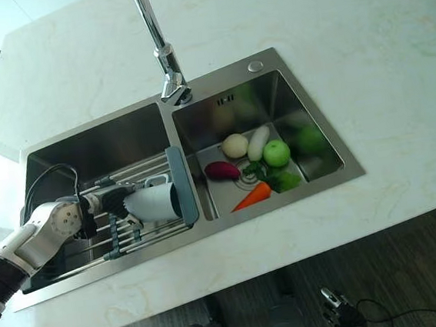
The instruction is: Place the dishes in the dishwasher.
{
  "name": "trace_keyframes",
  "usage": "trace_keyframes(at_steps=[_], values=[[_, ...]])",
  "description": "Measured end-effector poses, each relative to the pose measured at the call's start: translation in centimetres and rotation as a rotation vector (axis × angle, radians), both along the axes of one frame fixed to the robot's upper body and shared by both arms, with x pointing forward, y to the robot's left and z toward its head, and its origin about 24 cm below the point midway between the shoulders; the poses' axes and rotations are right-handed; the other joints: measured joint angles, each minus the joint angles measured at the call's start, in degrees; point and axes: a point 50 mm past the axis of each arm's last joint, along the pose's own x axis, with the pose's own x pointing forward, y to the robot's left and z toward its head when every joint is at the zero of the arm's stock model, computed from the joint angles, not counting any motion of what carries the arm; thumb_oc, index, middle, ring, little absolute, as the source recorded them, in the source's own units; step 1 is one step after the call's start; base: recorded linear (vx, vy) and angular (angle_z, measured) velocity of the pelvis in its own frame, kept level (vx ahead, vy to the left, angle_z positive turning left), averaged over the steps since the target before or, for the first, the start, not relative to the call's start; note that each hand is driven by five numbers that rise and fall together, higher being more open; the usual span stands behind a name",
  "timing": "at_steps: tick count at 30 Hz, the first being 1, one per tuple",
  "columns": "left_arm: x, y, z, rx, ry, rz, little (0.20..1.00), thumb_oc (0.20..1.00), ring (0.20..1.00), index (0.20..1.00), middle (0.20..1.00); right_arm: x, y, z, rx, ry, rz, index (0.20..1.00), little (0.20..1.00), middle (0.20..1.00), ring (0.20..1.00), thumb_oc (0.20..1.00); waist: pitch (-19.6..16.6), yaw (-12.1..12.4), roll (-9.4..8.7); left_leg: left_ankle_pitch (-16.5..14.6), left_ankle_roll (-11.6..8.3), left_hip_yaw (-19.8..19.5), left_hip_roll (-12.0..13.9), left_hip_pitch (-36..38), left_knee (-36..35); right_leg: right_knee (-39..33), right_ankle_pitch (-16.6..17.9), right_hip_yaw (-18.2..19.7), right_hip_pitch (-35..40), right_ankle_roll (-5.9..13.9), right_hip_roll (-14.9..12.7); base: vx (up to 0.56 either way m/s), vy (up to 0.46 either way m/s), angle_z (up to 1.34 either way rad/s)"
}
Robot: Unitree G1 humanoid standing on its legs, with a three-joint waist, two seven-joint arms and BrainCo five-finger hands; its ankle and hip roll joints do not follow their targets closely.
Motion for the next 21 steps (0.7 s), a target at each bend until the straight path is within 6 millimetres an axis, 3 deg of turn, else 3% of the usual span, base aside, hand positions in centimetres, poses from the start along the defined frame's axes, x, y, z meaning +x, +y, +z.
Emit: trace_keyframes(at_steps=[14, 21], values=[[0.2, -0.1, 0.4, -0.014, -0.079, 0.031, 1.000, 1.000, 1.000, 1.000, 1.000, 0.4, 0.3, 0.0, 0.003, -0.005, 0.022, 1.000, 1.000, 1.000, 1.000, 1.000, 0.1, 0.5, 0.12, 0.0, -0.01, 0.0, -0.1, -0.2, 0.0, 0.0, 0.0, 0.0, -0.2, 0.00, -0.1, 0.00, 0.000, 0.00], [0.2, 0.3, -0.6, -0.107, -0.179, 0.144, 1.000, 1.000, 1.000, 1.000, 1.000, 0.8, 0.6, 0.0, 0.006, -0.019, 0.025, 1.000, 1.000, 1.000, 1.000, 1.000, 0.1, 0.4, 0.17, 0.0, 0.00, 0.0, 0.0, -0.1, 0.0, 0.0, 0.0, -0.1, 0.3, -0.01, 0.0, 0.00, 0.000, 0.00]])
